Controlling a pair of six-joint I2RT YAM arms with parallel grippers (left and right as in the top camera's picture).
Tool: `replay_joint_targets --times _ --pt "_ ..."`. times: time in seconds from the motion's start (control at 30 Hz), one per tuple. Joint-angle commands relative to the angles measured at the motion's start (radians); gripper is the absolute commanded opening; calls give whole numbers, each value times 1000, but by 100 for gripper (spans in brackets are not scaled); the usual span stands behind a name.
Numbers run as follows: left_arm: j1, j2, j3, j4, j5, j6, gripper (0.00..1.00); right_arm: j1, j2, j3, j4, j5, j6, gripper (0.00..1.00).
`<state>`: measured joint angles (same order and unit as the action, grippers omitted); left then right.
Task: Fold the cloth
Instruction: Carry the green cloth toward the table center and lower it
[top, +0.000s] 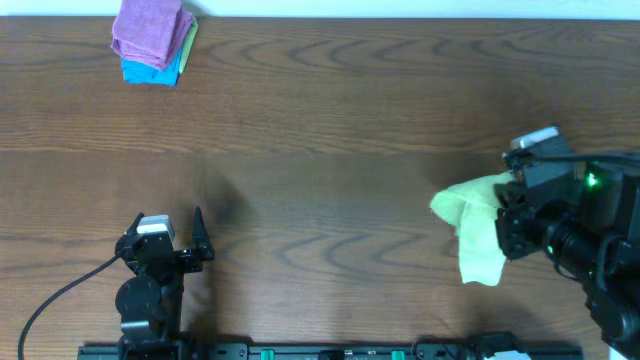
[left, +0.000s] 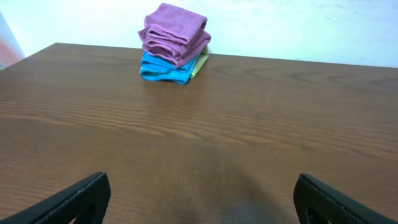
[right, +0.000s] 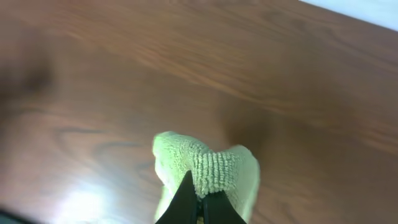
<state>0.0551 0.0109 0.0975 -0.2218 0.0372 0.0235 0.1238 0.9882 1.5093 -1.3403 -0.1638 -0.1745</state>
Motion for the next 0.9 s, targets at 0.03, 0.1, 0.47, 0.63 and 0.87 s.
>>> replay_joint_targets --times 0.03,0.1,0.47,0.63,0.87 --pt "-5 -5 -29 -8 -19 7 95 9 68 -16 40 -326 -14 1" --pt "-5 -5 -29 -8 -19 7 95 21 109 -16 70 -431 -14 1" --pt "-5 -5 -29 -8 -19 7 95 130 269 -16 152 -247 -24 1" --pt "-5 -5 -29 -8 -19 7 95 113 352 -16 192 394 232 1" --pt "-5 -5 -29 -8 -19 7 95 105 489 -16 233 443 286 99"
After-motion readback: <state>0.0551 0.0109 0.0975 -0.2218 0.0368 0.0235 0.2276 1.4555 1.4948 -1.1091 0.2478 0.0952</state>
